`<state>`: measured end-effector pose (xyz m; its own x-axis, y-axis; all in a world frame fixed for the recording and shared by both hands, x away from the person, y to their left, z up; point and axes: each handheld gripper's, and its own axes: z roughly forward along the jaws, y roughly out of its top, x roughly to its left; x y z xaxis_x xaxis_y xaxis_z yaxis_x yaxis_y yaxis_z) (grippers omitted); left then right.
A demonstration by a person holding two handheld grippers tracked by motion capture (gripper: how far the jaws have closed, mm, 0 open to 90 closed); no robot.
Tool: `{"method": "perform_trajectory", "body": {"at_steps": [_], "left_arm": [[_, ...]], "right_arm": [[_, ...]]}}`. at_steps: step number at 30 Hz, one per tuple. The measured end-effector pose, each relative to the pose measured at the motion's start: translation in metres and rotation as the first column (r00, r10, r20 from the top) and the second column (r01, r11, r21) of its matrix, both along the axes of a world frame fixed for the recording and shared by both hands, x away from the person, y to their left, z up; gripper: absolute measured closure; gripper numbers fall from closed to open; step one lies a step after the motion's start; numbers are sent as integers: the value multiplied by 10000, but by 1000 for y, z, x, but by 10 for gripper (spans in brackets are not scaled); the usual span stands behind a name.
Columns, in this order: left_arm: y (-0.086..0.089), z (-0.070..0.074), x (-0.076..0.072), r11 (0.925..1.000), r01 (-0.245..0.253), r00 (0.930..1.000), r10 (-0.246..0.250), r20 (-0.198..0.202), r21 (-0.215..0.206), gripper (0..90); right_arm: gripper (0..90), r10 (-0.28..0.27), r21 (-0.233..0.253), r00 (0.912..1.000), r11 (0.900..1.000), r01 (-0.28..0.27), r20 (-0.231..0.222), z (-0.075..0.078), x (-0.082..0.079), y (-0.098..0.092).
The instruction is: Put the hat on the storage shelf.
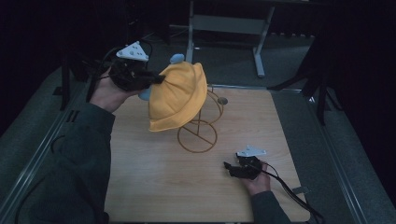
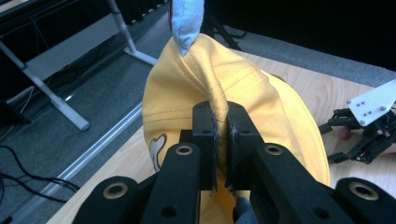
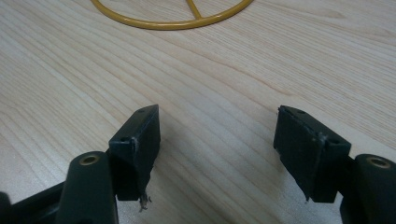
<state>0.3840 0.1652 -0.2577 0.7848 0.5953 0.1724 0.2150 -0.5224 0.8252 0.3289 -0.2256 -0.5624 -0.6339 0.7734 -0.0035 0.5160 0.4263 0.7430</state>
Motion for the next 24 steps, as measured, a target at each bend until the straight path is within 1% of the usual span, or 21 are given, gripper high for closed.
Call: {"method": "perform_trajectory", "body": {"at_steps": [1, 3, 8, 13, 19, 24], "left_arm": [[-2, 0, 0, 10000, 29, 10000, -29, 6, 85, 845], [-7, -2, 2, 9999, 20, 10000, -20, -22, 111, 845], [-18, -9, 7, 9997, 31, 9999, -27, -150, 254, 845], [-29, -15, 15, 9994, -97, 9997, 105, -225, 335, 844], [-40, -20, 23, 9990, -248, 9991, 261, -329, 382, 842], [-50, -24, 29, 9986, -434, 9984, 445, -347, 296, 833]], "right_arm": [[314, -2, 0, 10000, 10000, 2, -1, 0, 0, 0], [314, 0, 0, 10000, 10000, 0, 1, 0, 0, 0], [314, -2, -3, 10000, 10000, 2, 3, 0, 0, 0], [314, 4, -8, 10000, 10000, -4, 5, 0, 0, 0], [314, 4, 1, 10000, 10000, -4, 1, 0, 0, 0], [314, 8, -3, 10000, 10000, -8, 11, 0, 0, 0]]}}
